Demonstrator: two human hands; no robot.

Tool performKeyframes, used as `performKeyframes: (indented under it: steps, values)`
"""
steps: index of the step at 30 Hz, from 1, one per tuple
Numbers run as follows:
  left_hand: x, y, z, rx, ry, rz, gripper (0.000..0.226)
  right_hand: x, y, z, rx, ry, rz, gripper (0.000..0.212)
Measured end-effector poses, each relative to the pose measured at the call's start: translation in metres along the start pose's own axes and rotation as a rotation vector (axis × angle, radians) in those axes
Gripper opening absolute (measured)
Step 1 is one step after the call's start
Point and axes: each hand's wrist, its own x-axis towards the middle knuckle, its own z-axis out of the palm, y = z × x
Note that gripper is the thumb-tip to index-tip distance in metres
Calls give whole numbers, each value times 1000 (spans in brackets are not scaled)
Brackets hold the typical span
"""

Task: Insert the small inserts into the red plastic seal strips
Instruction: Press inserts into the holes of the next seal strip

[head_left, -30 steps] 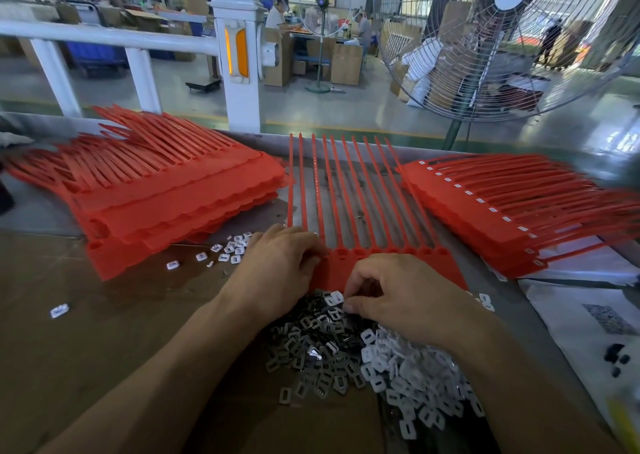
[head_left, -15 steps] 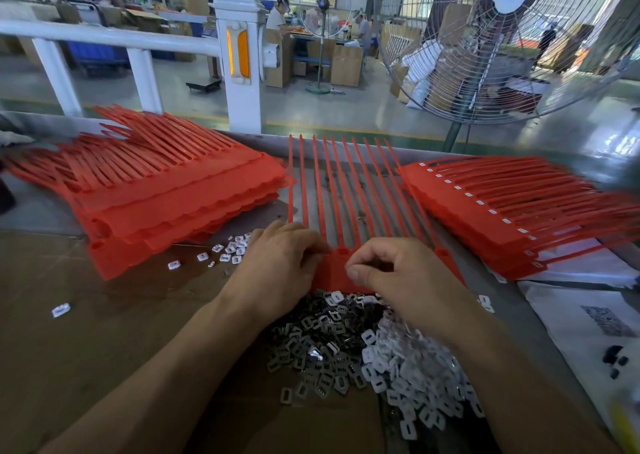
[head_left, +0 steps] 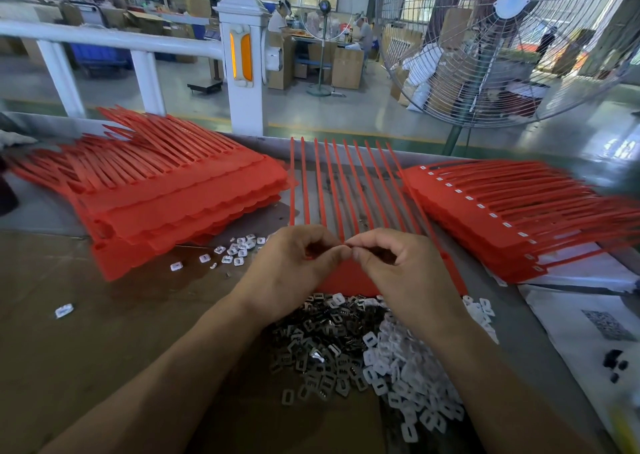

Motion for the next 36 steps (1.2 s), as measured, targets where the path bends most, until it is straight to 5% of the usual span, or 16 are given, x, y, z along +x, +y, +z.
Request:
performKeyframes:
  steps: [8,15,23,36]
  values:
    - [1,-1,0,-246,4,-106,23,-1,-5,3,-25,52,-113,24]
    - [2,1,0,-418,20,-188,29,3,-9,0,-183,75,-198,12]
    - [1,5,-3,-373,48,-170,27,4,-8,3,-68,65,-120,13]
    - [3,-1,1,-338,81,-183,29,9,-12,6,-408,110,-278,5]
